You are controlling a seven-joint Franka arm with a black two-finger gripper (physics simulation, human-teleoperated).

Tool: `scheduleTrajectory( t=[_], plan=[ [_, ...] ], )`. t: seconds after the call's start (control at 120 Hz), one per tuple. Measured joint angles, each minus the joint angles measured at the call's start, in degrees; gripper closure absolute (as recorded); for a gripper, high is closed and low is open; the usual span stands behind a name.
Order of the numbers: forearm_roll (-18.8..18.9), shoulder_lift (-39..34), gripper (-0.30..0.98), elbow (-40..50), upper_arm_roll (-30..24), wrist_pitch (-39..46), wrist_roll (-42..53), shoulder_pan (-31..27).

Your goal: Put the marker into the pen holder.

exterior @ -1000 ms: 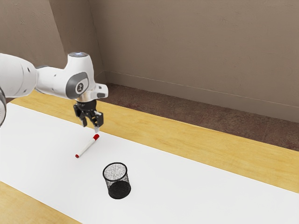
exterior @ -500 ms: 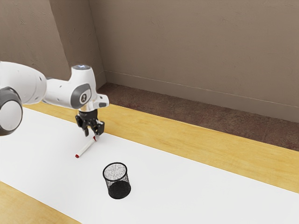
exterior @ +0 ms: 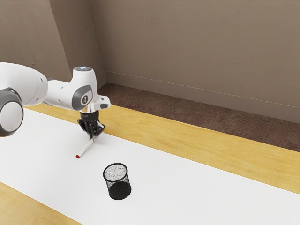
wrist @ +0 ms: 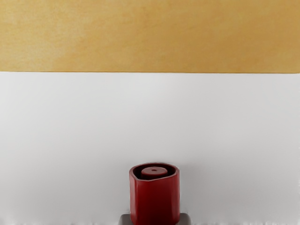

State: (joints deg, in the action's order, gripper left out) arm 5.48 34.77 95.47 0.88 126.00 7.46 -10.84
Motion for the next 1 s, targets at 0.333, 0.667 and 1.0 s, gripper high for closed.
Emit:
scheduleTrajectory(
  t=[0.333, 0.667, 1.0],
  plan=[
    [-0.8, -32.8, 0.78, 18.2, -6.8, -0.2, -1.6, 3.8],
    [-6.3, -48.8, 0.79, 33.0, -7.5, -0.6, -2.9, 14.5],
    [-8.4, -40.4, 0.79, 32.7, -7.6, 4.3, -3.9, 16.0]
  ],
)
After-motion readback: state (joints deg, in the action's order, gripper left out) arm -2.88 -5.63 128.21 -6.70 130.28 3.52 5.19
